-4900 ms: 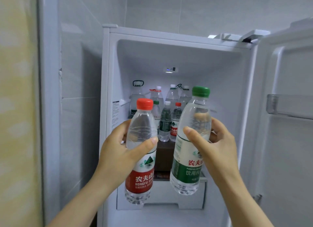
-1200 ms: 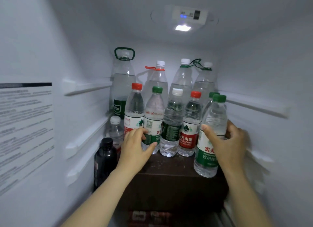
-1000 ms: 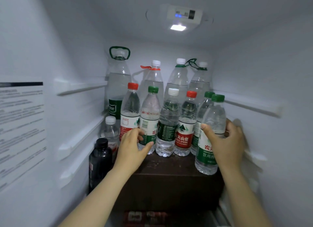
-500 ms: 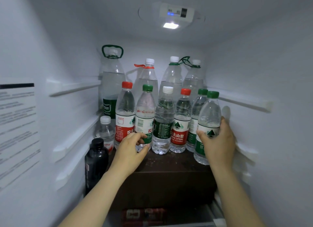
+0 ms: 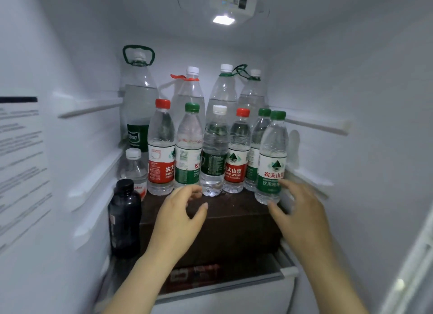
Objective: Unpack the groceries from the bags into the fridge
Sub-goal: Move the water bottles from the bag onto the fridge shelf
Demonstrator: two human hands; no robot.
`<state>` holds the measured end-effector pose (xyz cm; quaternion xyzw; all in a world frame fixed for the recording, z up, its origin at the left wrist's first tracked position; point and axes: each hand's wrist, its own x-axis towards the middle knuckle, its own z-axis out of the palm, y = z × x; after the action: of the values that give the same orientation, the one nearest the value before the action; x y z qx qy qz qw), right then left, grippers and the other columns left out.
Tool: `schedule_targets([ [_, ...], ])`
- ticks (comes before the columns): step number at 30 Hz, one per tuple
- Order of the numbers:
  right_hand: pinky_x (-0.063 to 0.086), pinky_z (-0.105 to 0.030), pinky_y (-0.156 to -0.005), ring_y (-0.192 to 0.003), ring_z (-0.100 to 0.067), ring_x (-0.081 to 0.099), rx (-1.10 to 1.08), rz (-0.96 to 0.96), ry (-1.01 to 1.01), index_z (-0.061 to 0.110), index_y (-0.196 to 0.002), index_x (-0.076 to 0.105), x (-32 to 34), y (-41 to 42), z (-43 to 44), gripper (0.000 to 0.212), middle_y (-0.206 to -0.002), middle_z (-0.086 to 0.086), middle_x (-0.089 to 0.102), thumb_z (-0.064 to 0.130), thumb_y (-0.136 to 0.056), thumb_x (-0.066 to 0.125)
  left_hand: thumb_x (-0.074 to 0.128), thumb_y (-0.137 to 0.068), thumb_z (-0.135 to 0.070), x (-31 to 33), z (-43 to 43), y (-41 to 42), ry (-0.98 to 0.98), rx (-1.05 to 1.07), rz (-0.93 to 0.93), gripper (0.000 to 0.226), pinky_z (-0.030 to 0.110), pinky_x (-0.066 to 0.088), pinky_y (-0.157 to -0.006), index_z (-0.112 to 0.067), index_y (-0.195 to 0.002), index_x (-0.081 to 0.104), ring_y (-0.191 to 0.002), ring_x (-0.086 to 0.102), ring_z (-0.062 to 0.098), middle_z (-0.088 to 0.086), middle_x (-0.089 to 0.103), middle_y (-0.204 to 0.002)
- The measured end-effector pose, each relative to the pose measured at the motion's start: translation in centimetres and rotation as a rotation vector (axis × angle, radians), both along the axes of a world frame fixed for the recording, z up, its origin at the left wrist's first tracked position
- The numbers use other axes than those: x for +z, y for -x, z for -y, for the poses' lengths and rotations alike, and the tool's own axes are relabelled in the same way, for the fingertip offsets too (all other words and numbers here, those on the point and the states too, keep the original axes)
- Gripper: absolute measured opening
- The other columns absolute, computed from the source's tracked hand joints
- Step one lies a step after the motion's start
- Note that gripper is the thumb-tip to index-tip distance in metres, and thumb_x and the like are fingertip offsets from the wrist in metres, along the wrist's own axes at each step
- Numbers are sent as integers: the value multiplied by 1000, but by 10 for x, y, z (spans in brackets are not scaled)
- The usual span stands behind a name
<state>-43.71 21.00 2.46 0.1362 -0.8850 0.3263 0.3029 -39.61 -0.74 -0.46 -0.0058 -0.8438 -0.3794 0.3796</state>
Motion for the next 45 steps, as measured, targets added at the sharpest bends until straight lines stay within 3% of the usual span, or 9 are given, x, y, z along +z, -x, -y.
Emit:
schedule_targets([
  [3, 37, -21, -100, -123, -9, 48, 1, 58, -63, 26, -136, 50, -21, -24, -7, 54, -135, 8, 53, 30, -86, 69, 66, -85, -25, -6, -11, -19, 19, -66, 20, 34, 18, 44, -92, -32, -118, 57, -106, 52, -5, -28, 52, -105],
  [7, 32, -13, -87, -106, 0, 50, -3, 158, -50, 24, -131, 55, -51, -55, -16, 49, -126, 9, 56, 24, -85, 70, 64, -87, -27, -25, -23, -36, 65, -173, 77, 36, 13, 43, -92, -32, -121, 56, -108, 51, -6, -24, 53, -111],
  [10, 37, -19, -91, -112, -15, 57, -43, 208, -55, 20, -128, 58, -82, -77, -22, 47, -123, 4, 59, 20, -83, 72, 65, -87, -24, -51, -33, -45, 58, -248, 151, 34, 7, 43, -87, -27, -120, 58, -107, 52, -4, -18, 55, -112],
  [15, 30, -13, -92, -121, -10, 49, -130, 397, -91, 25, -136, 50, -141, -121, -37, 50, -131, 10, 52, 28, -88, 65, 67, -84, -20, -110, -57, -63, 118, -364, 294, 35, 25, 45, -95, -22, -118, 60, -105, 55, 4, -12, 56, -112],
  [22, 34, -15, -97, -124, -10, 49, -266, 632, -82, 29, -138, 46, -203, -195, -63, 49, -139, 14, 47, 31, -91, 60, 60, -90, -28, -172, -94, -99, 176, -562, 512, 38, 12, 33, -96, -25, -127, 52, -113, 48, 3, -18, 47, -120],
  [27, 29, 1, -80, -114, -4, 53, -402, 745, -63, 26, -134, 51, -227, -245, -97, 47, -129, 11, 54, 26, -89, 64, 56, -92, -31, -197, -134, -125, 269, -734, 638, 42, 13, 32, -97, -25, -133, 47, -118, 46, 5, -13, 47, -127],
  [38, 34, -16, -93, -122, -9, 50, -759, 842, 126, 24, -136, 49, -241, -366, -212, 49, -132, 9, 53, 28, -89, 62, 58, -91, -29, -207, -276, -186, 448, -1082, 661, 40, 8, 28, -87, -26, -130, 50, -111, 48, 2, -14, 50, -120],
  [42, 33, -18, -98, -126, -9, 46, -875, 829, 212, 24, -137, 48, -244, -412, -248, 49, -135, 8, 51, 28, -90, 62, 56, -92, -31, -205, -333, -217, 488, -1220, 653, 39, 20, 37, -100, -27, -130, 49, -117, 48, 4, -14, 50, -126],
  [45, 34, -21, -102, -128, -8, 45, -975, 807, 284, 24, -138, 46, -247, -444, -266, 50, -137, 8, 50, 29, -90, 61, 55, -92, -32, -203, -367, -240, 543, -1322, 632, 39, 21, 39, -98, -28, -130, 48, -115, 49, 4, -14, 49, -125],
])
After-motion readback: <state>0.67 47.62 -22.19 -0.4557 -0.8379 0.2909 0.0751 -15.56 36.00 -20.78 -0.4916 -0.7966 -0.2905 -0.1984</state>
